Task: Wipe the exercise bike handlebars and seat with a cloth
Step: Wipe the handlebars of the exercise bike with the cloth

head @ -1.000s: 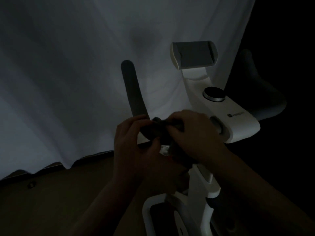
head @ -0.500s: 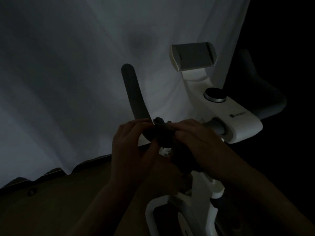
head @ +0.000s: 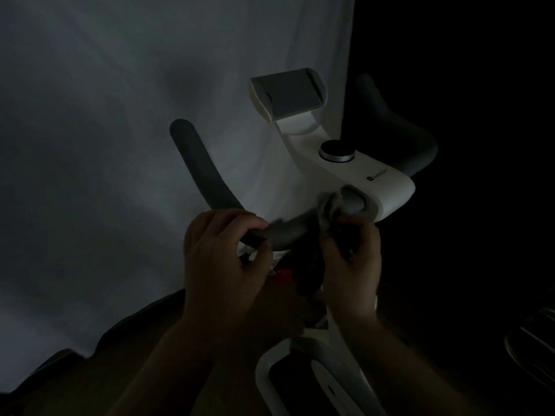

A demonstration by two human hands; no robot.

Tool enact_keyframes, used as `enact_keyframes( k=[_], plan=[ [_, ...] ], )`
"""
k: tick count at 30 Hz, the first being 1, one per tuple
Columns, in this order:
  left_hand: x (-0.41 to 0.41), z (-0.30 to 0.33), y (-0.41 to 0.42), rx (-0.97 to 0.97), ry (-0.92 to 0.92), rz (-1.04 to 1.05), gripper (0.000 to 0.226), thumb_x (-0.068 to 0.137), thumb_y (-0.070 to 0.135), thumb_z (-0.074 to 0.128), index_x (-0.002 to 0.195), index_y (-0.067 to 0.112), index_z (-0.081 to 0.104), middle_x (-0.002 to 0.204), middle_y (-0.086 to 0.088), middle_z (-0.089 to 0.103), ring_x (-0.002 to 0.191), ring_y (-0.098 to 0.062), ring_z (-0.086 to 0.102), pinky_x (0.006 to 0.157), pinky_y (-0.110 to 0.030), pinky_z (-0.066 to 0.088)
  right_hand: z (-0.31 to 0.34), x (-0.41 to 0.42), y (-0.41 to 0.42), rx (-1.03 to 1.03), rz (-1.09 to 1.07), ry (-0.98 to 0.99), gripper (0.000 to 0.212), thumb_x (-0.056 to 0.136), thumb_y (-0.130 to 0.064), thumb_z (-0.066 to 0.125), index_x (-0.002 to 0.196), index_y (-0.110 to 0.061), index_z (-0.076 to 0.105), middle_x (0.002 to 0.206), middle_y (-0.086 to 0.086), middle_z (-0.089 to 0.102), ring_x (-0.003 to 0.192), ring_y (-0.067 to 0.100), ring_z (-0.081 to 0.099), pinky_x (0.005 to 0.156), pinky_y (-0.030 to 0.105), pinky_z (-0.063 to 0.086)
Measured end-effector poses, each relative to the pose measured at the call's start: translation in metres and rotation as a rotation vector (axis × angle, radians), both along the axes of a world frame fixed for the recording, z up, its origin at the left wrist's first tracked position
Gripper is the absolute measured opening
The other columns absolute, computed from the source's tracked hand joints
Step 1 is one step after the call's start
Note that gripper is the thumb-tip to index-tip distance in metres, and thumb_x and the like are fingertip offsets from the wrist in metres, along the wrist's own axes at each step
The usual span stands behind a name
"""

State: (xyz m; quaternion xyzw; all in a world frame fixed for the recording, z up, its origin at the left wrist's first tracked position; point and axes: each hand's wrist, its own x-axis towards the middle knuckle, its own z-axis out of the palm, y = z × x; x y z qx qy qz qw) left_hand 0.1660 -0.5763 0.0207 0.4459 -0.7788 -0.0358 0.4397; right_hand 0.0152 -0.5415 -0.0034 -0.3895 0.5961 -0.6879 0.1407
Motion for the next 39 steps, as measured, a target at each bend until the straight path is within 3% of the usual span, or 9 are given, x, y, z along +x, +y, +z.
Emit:
enact_keyframes(
  k=[3,6,10,17,21,26,33,37,39],
  plan=[
    [0.003,0.001,-0.002,0.009,-0.019,-0.023,0.029,0.075,0.033,0.056,0.098,0.019,0.067,0.098,0.006,0.063,0.100,-0.008,0.046,0.084,-0.031,0.038,0.003,0.003,-0.014,-0.008,-0.149,-0.362,0.022,0.092,-0.020,0.058,0.112,-0.029,0.056,0.117,-0.004,0.059,0.108,0.008,0.057,0.093,0.036,0.052],
    [0.004,0.000,-0.002,0.012,-0.009,-0.042,0.031,0.074,0.033,0.057,0.100,0.019,0.066,0.098,0.006,0.062,0.101,-0.009,0.045,0.084,-0.030,0.036,0.003,0.022,-0.016,0.007,-0.159,-0.465,0.025,0.093,-0.018,0.057,0.115,-0.030,0.053,0.121,-0.007,0.058,0.113,0.010,0.056,0.097,0.040,0.050],
    [0.005,0.000,-0.002,0.015,-0.019,-0.056,0.027,0.073,0.026,0.065,0.098,0.018,0.067,0.097,0.006,0.062,0.101,-0.016,0.049,0.083,-0.028,0.034,0.017,0.009,-0.026,-0.001,-0.285,-0.536,0.022,0.092,-0.018,0.057,0.101,-0.038,0.055,0.115,-0.012,0.059,0.110,0.009,0.056,0.096,0.035,0.049],
    [0.006,-0.001,-0.005,0.039,0.022,-0.077,0.030,0.068,0.013,0.079,0.096,0.016,0.068,0.095,0.005,0.062,0.102,-0.015,0.045,0.083,-0.030,0.035,0.010,0.009,-0.018,0.049,-0.237,-0.379,0.021,0.091,-0.019,0.060,0.108,-0.031,0.061,0.115,-0.007,0.060,0.107,0.007,0.058,0.095,0.039,0.051],
    [0.006,-0.001,-0.008,0.061,0.036,-0.074,0.030,0.065,0.015,0.079,0.093,0.019,0.067,0.093,0.007,0.062,0.100,-0.005,0.039,0.082,-0.032,0.039,0.002,0.045,-0.012,0.038,-0.184,-0.436,0.023,0.091,-0.018,0.059,0.101,-0.038,0.056,0.117,-0.006,0.059,0.109,0.011,0.058,0.093,0.042,0.051],
    [0.010,-0.002,-0.010,0.033,0.022,-0.097,0.025,0.072,0.030,0.068,0.095,0.022,0.067,0.093,0.010,0.061,0.099,-0.003,0.038,0.080,-0.029,0.037,0.001,0.057,-0.010,-0.048,-0.202,-0.658,0.019,0.091,-0.013,0.058,0.105,-0.026,0.055,0.110,-0.002,0.063,0.106,0.014,0.061,0.093,0.044,0.051],
    [0.012,-0.002,-0.013,0.028,0.044,-0.134,0.029,0.072,0.034,0.061,0.098,0.025,0.067,0.095,0.018,0.055,0.098,-0.002,0.037,0.078,-0.023,0.036,-0.001,0.083,-0.010,-0.137,-0.203,-0.709,0.017,0.092,-0.010,0.056,0.096,-0.026,0.052,0.102,-0.002,0.062,0.097,0.012,0.063,0.077,0.025,0.051],
    [0.015,-0.002,-0.011,0.026,0.025,-0.155,0.032,0.075,0.040,0.054,0.101,0.025,0.066,0.097,0.017,0.056,0.099,-0.004,0.039,0.077,-0.029,0.038,-0.010,0.094,-0.005,-0.088,-0.162,-0.455,0.018,0.089,-0.017,0.061,0.098,-0.031,0.055,0.111,0.001,0.059,0.103,0.016,0.061,0.088,0.042,0.053],
    [0.015,-0.002,-0.011,0.028,0.019,-0.141,0.028,0.076,0.034,0.062,0.102,0.024,0.066,0.098,0.013,0.058,0.100,-0.003,0.038,0.079,-0.029,0.036,-0.006,0.072,-0.004,-0.072,-0.203,-0.208,0.022,0.088,-0.012,0.060,0.098,-0.032,0.058,0.111,-0.004,0.056,0.104,0.006,0.057,0.089,0.033,0.052]
  ],
)
